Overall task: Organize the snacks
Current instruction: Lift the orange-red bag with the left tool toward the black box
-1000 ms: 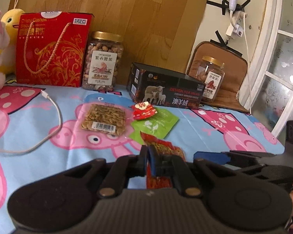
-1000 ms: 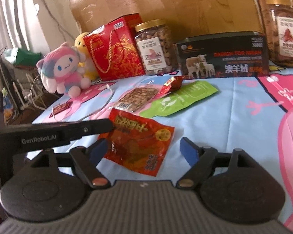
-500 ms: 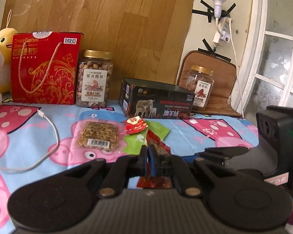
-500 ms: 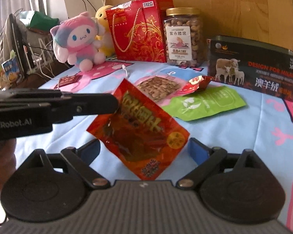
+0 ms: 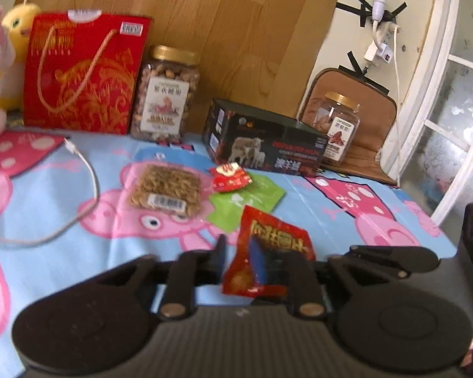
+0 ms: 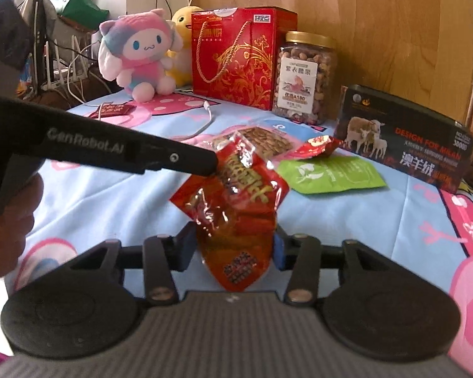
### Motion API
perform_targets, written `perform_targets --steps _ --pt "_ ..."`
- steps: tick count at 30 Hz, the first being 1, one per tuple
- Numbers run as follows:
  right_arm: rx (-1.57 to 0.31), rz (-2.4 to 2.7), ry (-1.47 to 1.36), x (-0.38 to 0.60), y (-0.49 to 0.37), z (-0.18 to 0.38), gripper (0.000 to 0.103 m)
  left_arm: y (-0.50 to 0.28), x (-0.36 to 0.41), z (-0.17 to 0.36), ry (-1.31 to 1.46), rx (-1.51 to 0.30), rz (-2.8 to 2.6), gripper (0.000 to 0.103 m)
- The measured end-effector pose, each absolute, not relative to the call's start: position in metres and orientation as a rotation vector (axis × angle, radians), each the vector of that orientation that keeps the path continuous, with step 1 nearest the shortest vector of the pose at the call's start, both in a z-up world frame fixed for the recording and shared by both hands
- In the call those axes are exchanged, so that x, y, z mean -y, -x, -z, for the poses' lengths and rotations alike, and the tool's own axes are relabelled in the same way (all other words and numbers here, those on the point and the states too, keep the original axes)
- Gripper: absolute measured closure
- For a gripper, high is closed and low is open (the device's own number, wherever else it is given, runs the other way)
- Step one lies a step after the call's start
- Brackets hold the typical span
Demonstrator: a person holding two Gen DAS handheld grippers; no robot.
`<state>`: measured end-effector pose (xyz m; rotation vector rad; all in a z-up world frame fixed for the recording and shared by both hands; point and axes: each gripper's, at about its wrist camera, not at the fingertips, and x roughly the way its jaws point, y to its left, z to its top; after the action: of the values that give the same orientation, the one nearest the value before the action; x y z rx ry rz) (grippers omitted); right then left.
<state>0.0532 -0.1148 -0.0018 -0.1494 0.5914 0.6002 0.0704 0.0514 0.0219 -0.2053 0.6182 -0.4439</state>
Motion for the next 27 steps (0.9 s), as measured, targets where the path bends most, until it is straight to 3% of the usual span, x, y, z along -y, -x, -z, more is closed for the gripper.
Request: perform_targets --steps 1,2,10,12,13,15,18,21,25,27 --pt "-0.591 -0.599 0.148 0.115 -0.052 0.002 0.066 -0.071 -0.051 -0.021 0.221 -0.626 0.453 0.054" --pt "-0.591 -0.601 0.144 0.117 -0.051 0.002 0.067 -0.071 -0.051 -0.02 0.24 -0.632 0.466 0.051" --pt "-0.58 -0.621 0.109 0.126 -0.041 0.002 0.073 -0.075 -0.047 -0.015 0.281 -0.664 0.497 0.05" --pt "-0.581 -0.63 0.084 0.131 -0.04 0.002 0.076 -0.078 -0.051 -0.014 0.298 -0.667 0.474 0.035" --pt "-0.583 -0.633 0.071 0.133 -0.04 0.002 0.077 -0.08 -0.054 -0.014 0.314 -0.67 0.469 0.023" --pt "-0.59 -0.639 0.052 0.136 -0.04 0.003 0.081 -0.084 -0.059 -0.013 0.361 -0.681 0.511 0.02" --pt "-0.604 -0.662 0.017 0.139 -0.042 0.003 0.085 -0.085 -0.055 -0.012 0.365 -0.69 0.556 0.021" --pt "-0.612 -0.694 -0.018 0.143 -0.043 0.003 0.086 -0.085 -0.048 -0.008 0.36 -0.701 0.585 0.028" --pt "-0.616 -0.707 -0.032 0.146 -0.041 0.003 0.086 -0.086 -0.047 -0.005 0.416 -0.717 0.638 0.047" --pt "-0.621 -0.705 -0.051 0.148 -0.041 0.003 0.086 -0.085 -0.046 -0.005 0.428 -0.716 0.653 0.05"
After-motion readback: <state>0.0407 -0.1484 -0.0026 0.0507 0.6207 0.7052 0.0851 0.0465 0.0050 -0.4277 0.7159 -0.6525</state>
